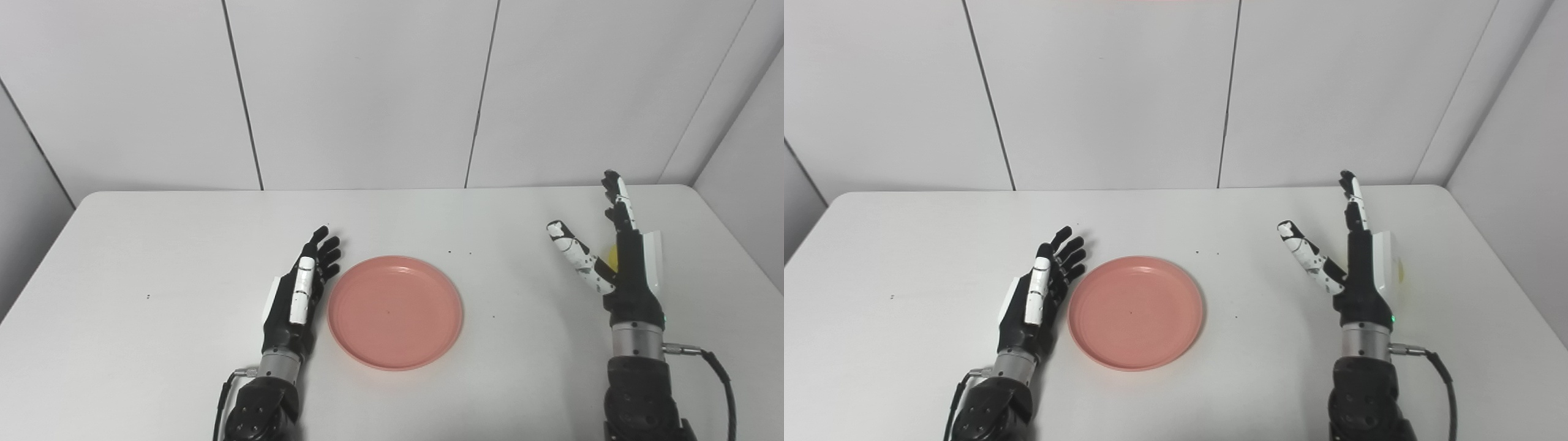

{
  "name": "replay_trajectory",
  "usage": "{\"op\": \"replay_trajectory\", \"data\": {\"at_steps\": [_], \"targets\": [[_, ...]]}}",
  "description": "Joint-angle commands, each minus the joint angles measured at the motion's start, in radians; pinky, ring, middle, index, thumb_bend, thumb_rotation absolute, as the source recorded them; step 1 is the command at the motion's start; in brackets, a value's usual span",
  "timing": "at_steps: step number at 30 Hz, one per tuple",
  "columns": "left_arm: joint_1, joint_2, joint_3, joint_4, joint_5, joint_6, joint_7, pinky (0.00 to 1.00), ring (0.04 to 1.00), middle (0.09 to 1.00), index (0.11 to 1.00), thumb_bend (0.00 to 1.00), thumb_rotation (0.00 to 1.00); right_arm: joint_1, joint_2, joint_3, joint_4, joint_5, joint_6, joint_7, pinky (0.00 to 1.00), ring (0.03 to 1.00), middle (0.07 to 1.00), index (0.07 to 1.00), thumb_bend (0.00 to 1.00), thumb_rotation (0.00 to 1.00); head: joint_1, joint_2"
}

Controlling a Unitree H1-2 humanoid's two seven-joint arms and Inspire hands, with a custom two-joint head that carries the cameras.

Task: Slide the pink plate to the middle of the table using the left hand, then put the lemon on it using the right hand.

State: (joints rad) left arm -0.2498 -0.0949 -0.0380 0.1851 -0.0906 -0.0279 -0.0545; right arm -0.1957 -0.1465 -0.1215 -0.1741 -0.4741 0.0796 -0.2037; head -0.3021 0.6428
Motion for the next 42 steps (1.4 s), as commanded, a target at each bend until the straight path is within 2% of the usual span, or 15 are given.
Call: {"op": "replay_trajectory", "data": {"at_steps": [1, 2, 6, 12, 16, 21, 27, 34, 42], "targets": [[-0.016, -0.001, 0.003, -0.001, -0.012, 0.000, -0.009, 0.91, 0.904, 0.900, 0.895, 0.56, 1.00, -0.037, -0.033, -0.015, -0.050, -0.048, 0.059, 0.002, 0.83, 0.883, 0.892, 0.897, 0.70, 0.52, 0.000, -0.001], [-0.015, -0.001, 0.004, 0.000, -0.014, -0.002, -0.010, 0.91, 0.903, 0.899, 0.894, 0.56, 1.00, -0.038, -0.041, -0.020, -0.053, -0.057, 0.073, -0.001, 0.81, 0.872, 0.883, 0.887, 0.71, 0.47, -0.007, -0.004], [-0.017, 0.005, 0.005, 0.018, -0.007, -0.028, -0.005, 0.88, 0.893, 0.891, 0.882, 0.57, 1.00, -0.039, -0.073, -0.040, -0.064, -0.100, 0.145, -0.001, 0.78, 0.849, 0.873, 0.880, 0.75, 0.43, -0.033, -0.007], [-0.024, 0.005, 0.022, 0.024, -0.031, -0.019, -0.005, 0.89, 0.886, 0.881, 0.870, 0.55, 1.00, -0.050, -0.110, -0.051, -0.072, -0.132, 0.228, 0.016, 0.77, 0.860, 0.882, 0.881, 0.77, 0.34, -0.082, -0.009], [-0.026, 0.009, 0.029, 0.032, -0.034, -0.028, -0.008, 0.89, 0.886, 0.880, 0.868, 0.55, 1.00, -0.059, -0.135, -0.042, -0.060, -0.165, 0.276, 0.034, 0.73, 0.839, 0.877, 0.876, 0.79, 0.32, -0.098, -0.010], [-0.025, 0.006, 0.040, 0.035, -0.037, -0.030, 0.003, 0.85, 0.860, 0.855, 0.841, 0.54, 1.00, -0.076, -0.159, -0.037, -0.040, -0.172, 0.343, 0.074, 0.74, 0.845, 0.888, 0.887, 0.79, 0.32, -0.108, -0.011], [-0.033, 0.013, 0.060, 0.049, -0.058, -0.029, -0.005, 0.84, 0.852, 0.847, 0.832, 0.54, 1.00, -0.113, -0.178, -0.025, 0.044, -0.175, 0.366, 0.078, 0.75, 0.852, 0.887, 0.882, 0.81, 0.31, -0.159, -0.017], [-0.036, 0.022, 0.063, 0.061, -0.074, -0.045, -0.020, 0.84, 0.853, 0.851, 0.833, 0.54, 1.00, -0.147, -0.185, -0.022, 0.116, -0.128, 0.379, 0.101, 0.69, 0.822, 0.893, 0.895, 0.83, 0.30, -0.160, -0.012], [-0.034, 0.021, 0.061, 0.042, -0.072, -0.022, -0.013, 0.83, 0.848, 0.848, 0.831, 0.54, 1.00, -0.179, -0.200, 0.010, 0.208, -0.115, 0.353, 0.083, 0.70, 0.827, 0.886, 0.875, 0.84, 0.27, -0.168, -0.007]]}}
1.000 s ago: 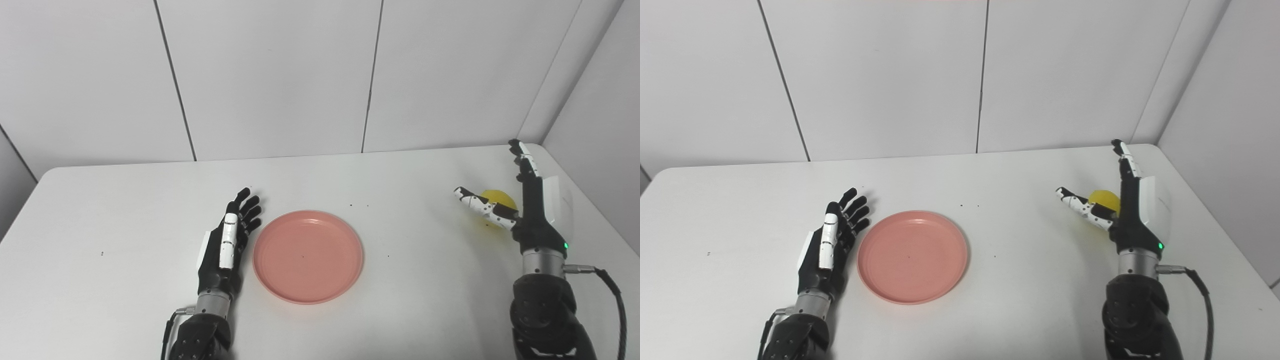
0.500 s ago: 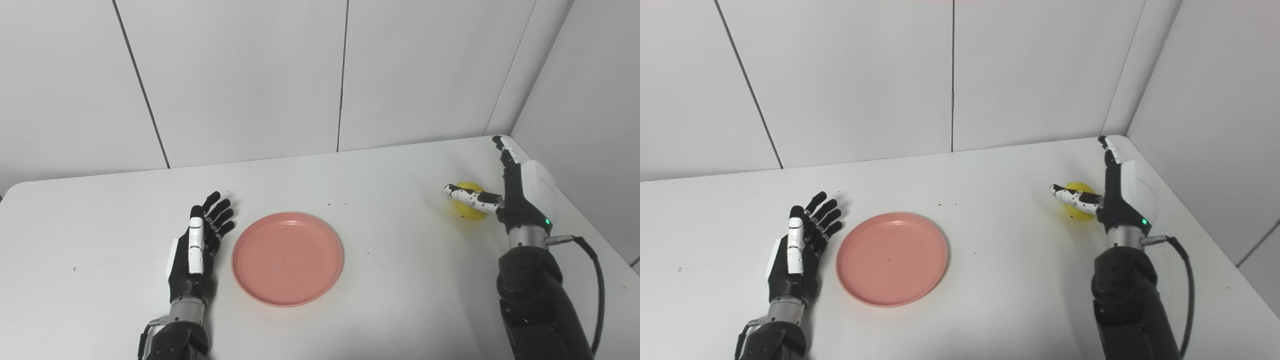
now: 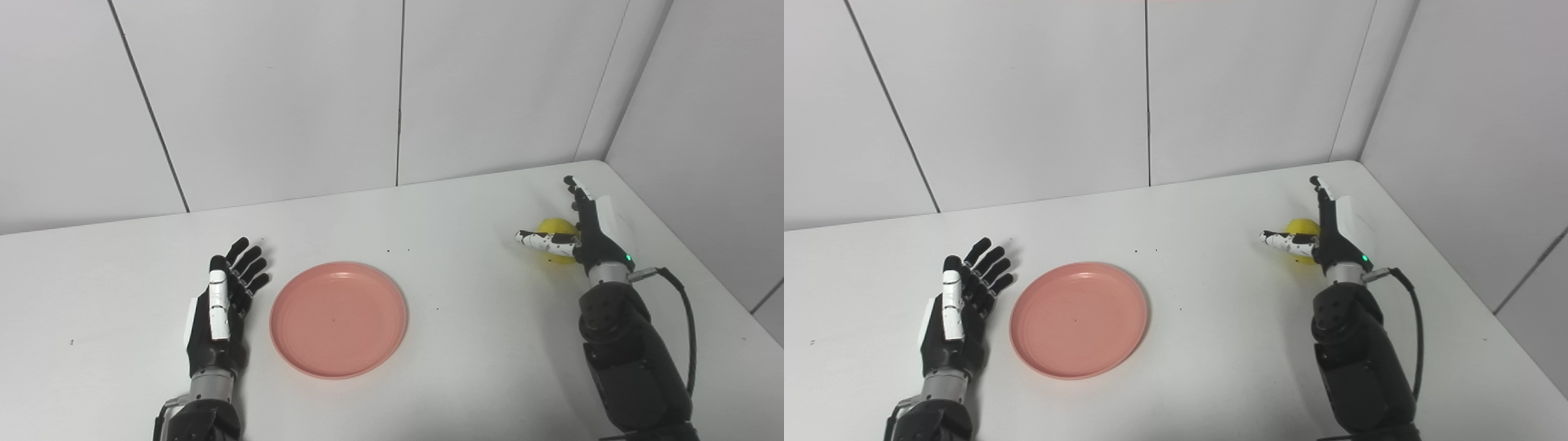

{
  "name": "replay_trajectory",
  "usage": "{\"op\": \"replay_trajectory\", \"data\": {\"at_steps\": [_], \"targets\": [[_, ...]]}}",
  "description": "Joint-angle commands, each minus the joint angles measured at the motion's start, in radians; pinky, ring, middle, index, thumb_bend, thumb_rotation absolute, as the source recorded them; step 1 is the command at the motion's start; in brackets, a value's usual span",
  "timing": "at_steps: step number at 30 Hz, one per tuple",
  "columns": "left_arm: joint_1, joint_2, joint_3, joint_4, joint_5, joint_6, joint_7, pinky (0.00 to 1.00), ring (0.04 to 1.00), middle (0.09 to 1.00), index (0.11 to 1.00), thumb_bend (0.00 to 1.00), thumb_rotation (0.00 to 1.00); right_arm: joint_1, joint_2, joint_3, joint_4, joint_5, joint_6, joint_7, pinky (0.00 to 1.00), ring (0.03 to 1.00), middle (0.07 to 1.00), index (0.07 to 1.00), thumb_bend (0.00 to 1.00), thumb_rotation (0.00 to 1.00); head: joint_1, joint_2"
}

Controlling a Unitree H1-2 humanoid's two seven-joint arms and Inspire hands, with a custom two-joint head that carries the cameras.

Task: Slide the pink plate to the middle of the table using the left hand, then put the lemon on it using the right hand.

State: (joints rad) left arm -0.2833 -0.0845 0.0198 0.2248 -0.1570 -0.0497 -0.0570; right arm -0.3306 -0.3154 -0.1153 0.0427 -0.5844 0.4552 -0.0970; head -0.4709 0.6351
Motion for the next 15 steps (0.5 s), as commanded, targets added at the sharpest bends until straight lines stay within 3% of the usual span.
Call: {"op": "replay_trajectory", "data": {"at_steps": [1, 5, 11, 12, 14, 15], "targets": [[-0.001, 0.012, 0.003, 0.004, -0.006, -0.004, -0.013, 0.83, 0.850, 0.851, 0.834, 0.54, 1.00, -0.048, -0.034, 0.009, 0.002, -0.005, -0.023, -0.024, 0.71, 0.828, 0.882, 0.868, 0.85, 0.26, 0.001, 0.000], [-0.005, 0.016, 0.005, 0.007, -0.014, -0.004, -0.019, 0.84, 0.859, 0.858, 0.843, 0.56, 1.00, -0.060, -0.032, 0.015, 0.025, 0.015, -0.015, -0.020, 0.74, 0.849, 0.889, 0.869, 0.82, 0.26, 0.002, 0.003], [-0.006, 0.020, -0.001, 0.007, -0.010, -0.007, -0.019, 0.84, 0.863, 0.859, 0.844, 0.57, 1.00, -0.066, -0.041, 0.019, 0.058, 0.031, -0.015, -0.024, 0.71, 0.837, 0.874, 0.862, 0.81, 0.23, 0.002, 0.001], [-0.006, 0.020, -0.001, 0.006, -0.011, -0.006, -0.017, 0.84, 0.861, 0.857, 0.841, 0.57, 1.00, -0.067, -0.043, 0.019, 0.065, 0.031, -0.016, -0.025, 0.64, 0.790, 0.833, 0.860, 0.81, 0.21, 0.002, 0.001], [-0.005, 0.018, 0.001, 0.003, -0.018, -0.001, -0.017, 0.84, 0.861, 0.857, 0.840, 0.57, 1.00, -0.068, -0.046, 0.016, 0.078, 0.037, -0.016, -0.028, 0.60, 0.765, 0.813, 0.861, 0.81, 0.20, 0.003, 0.000], [-0.005, 0.017, 0.002, 0.001, -0.020, 0.001, -0.017, 0.84, 0.861, 0.857, 0.841, 0.57, 1.00, -0.068, -0.047, 0.014, 0.082, 0.040, -0.018, -0.029, 0.51, 0.683, 0.755, 0.864, 0.81, 0.19, 0.003, 0.000]]}}
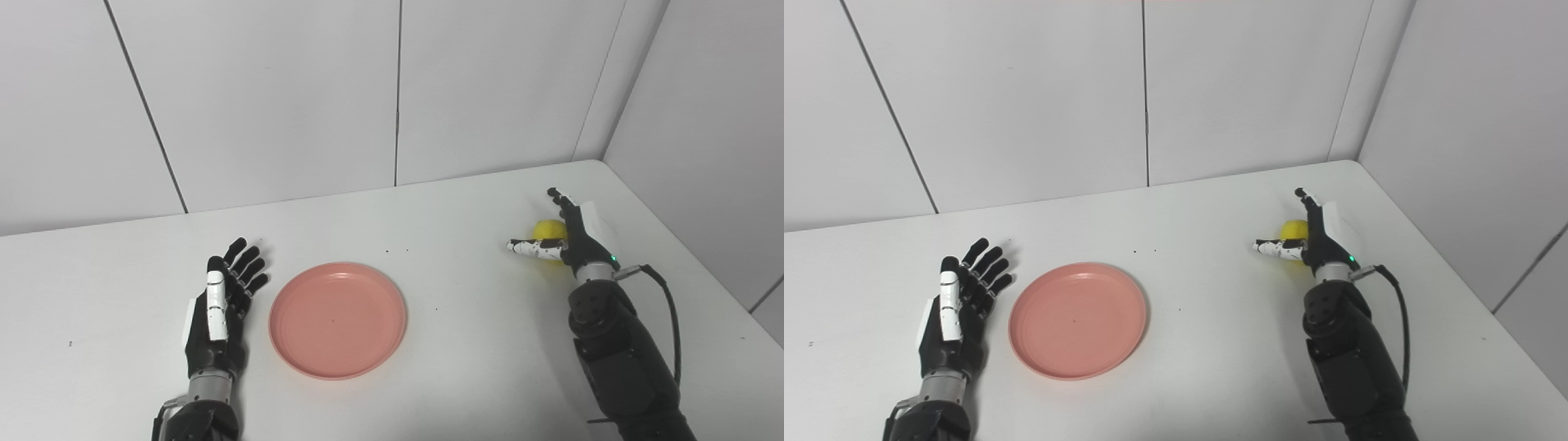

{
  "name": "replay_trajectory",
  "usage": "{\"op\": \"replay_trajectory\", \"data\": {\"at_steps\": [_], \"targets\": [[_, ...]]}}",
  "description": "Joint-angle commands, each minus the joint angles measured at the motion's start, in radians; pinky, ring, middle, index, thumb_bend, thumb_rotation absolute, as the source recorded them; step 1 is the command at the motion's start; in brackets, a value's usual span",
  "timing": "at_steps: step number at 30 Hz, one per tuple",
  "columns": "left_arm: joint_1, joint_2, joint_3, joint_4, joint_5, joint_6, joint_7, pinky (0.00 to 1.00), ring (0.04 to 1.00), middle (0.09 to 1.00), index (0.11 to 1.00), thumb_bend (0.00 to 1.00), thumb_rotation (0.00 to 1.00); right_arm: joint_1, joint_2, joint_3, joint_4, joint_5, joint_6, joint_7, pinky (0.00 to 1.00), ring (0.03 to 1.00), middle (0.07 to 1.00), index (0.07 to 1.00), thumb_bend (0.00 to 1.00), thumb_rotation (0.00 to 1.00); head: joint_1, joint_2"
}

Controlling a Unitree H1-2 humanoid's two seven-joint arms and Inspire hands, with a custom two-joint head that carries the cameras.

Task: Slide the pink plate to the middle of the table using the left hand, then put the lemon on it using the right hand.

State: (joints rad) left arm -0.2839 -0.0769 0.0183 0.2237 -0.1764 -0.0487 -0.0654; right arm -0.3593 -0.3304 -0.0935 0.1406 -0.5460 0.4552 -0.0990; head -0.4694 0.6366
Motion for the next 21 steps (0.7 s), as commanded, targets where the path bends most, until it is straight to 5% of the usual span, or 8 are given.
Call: {"op": "replay_trajectory", "data": {"at_steps": [1, 3, 8, 12, 14, 17, 19, 21], "targets": [[-0.003, 0.009, 0.003, 0.001, -0.002, 0.000, -0.009, 0.84, 0.861, 0.857, 0.841, 0.57, 1.00, -0.039, -0.034, -0.008, -0.011, 0.005, -0.019, -0.027, 0.49, 0.655, 0.730, 0.865, 0.80, 0.18, 0.001, -0.001], [-0.002, 0.009, 0.002, -0.003, 0.001, 0.000, -0.007, 0.84, 0.859, 0.855, 0.839, 0.56, 1.00, -0.039, -0.039, -0.008, -0.003, 0.011, -0.019, -0.028, 0.52, 0.689, 0.760, 0.866, 0.80, 0.17, 0.003, 0.003], [0.001, 0.007, 0.001, -0.013, 0.002, 0.009, -0.003, 0.84, 0.857, 0.855, 0.839, 0.56, 1.00, -0.034, -0.041, -0.012, 0.000, 0.031, -0.030, -0.039, 0.16, 0.237, 0.326, 0.860, 0.75, 0.03, 0.003, 0.003], [0.002, 0.005, 0.002, -0.013, 0.001, 0.007, -0.003, 0.84, 0.855, 0.853, 0.835, 0.56, 1.00, -0.028, -0.045, -0.005, -0.011, 0.029, -0.017, -0.040, 0.09, 0.147, 0.249, 0.846, 0.71, 0.00, 0.004, 0.007], [0.002, 0.004, 0.003, -0.013, 0.000, 0.008, -0.003, 0.84, 0.853, 0.852, 0.834, 0.56, 1.00, -0.025, -0.047, -0.002, -0.014, 0.025, -0.016, -0.042, 0.09, 0.155, 0.406, 0.843, 0.60, 0.00, 0.004, 0.007], [0.003, 0.004, 0.001, -0.016, 0.005, 0.010, 0.001, 0.83, 0.853, 0.852, 0.836, 0.56, 1.00, -0.022, -0.050, 0.004, -0.016, 0.018, -0.013, -0.046, 0.10, 0.180, 0.472, 0.839, 0.56, 0.00, 0.008, 0.008], [0.004, 0.003, 0.000, -0.017, 0.004, 0.009, 0.000, 0.83, 0.853, 0.852, 0.836, 0.56, 1.00, -0.019, -0.053, 0.010, -0.016, 0.008, -0.012, -0.051, 0.15, 0.390, 0.490, 0.820, 0.53, 0.00, 0.010, 0.010], [0.004, 0.003, 0.000, -0.017, 0.004, 0.006, -0.001, 0.84, 0.854, 0.853, 0.837, 0.55, 1.00, -0.015, -0.055, 0.014, -0.017, 0.001, -0.015, -0.056, 0.28, 0.451, 0.754, 0.803, 0.50, 0.00, 0.011, 0.010]]}}
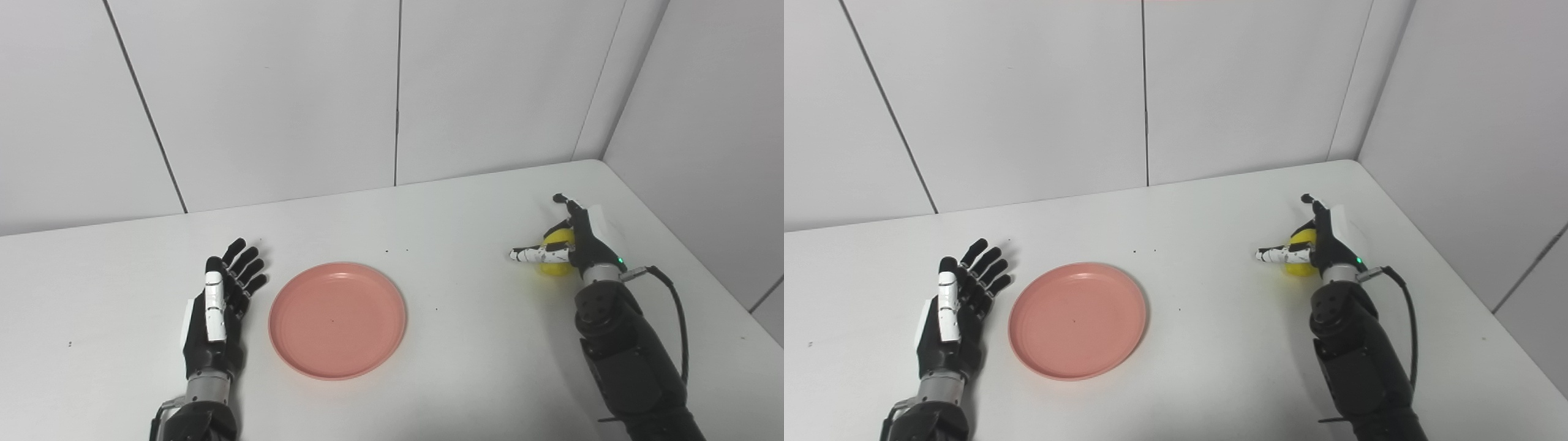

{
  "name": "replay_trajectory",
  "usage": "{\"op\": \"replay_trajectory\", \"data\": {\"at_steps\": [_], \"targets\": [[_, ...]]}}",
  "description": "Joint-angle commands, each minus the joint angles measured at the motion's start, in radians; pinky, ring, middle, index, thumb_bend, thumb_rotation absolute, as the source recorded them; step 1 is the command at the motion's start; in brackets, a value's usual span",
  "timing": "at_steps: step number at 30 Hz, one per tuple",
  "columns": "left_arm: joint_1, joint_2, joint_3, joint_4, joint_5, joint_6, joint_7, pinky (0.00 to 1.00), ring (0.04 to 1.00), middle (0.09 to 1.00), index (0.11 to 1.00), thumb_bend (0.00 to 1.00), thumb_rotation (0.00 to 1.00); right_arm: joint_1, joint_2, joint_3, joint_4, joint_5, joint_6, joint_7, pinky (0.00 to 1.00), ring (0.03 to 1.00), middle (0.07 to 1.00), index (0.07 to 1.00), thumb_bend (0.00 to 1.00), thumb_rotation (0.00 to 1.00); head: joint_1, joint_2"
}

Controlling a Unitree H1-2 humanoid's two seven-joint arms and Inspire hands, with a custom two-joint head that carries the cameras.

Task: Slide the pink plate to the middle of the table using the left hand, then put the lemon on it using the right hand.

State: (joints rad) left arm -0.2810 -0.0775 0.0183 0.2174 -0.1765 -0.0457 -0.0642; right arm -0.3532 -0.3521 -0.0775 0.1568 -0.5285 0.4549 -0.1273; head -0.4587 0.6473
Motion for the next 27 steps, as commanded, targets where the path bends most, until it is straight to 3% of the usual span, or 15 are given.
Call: {"op": "replay_trajectory", "data": {"at_steps": [1, 7, 17, 19, 27], "targets": [[0.001, 0.003, -0.001, -0.010, 0.004, 0.001, -0.003, 0.84, 0.855, 0.854, 0.838, 0.55, 1.00, -0.019, -0.033, 0.000, -0.034, -0.017, -0.017, -0.029, 0.36, 0.459, 0.786, 0.796, 0.48, 0.00, 0.000, 0.000], [0.000, 0.001, -0.002, -0.009, 0.011, 0.001, 0.003, 0.83, 0.852, 0.851, 0.835, 0.55, 1.00, -0.010, -0.025, -0.006, -0.032, -0.014, -0.050, -0.068, 0.42, 0.469, 0.777, 0.749, 0.47, 0.00, 0.003, 0.001], [-0.004, -0.002, 0.001, -0.002, 0.010, 0.000, 0.006, 0.83, 0.850, 0.845, 0.828, 0.55, 1.00, -0.019, 0.025, -0.035, -0.015, 0.001, -0.124, -0.237, 0.35, 0.463, 0.503, 0.547, 0.49, 0.00, 0.006, 0.000], [-0.004, -0.002, 0.001, -0.002, 0.011, -0.001, 0.005, 0.83, 0.850, 0.845, 0.827, 0.54, 1.00, -0.020, 0.034, -0.041, -0.020, 0.006, -0.142, -0.259, 0.35, 0.419, 0.513, 0.496, 0.50, 0.00, 0.007, 0.000], [-0.003, -0.005, -0.002, -0.006, 0.014, 0.004, 0.009, 0.83, 0.849, 0.844, 0.827, 0.53, 1.00, -0.023, 0.057, -0.048, -0.061, 0.024, -0.184, -0.293, 0.34, 0.427, 0.510, 0.432, 0.50, 0.00, 0.014, -0.001]]}}
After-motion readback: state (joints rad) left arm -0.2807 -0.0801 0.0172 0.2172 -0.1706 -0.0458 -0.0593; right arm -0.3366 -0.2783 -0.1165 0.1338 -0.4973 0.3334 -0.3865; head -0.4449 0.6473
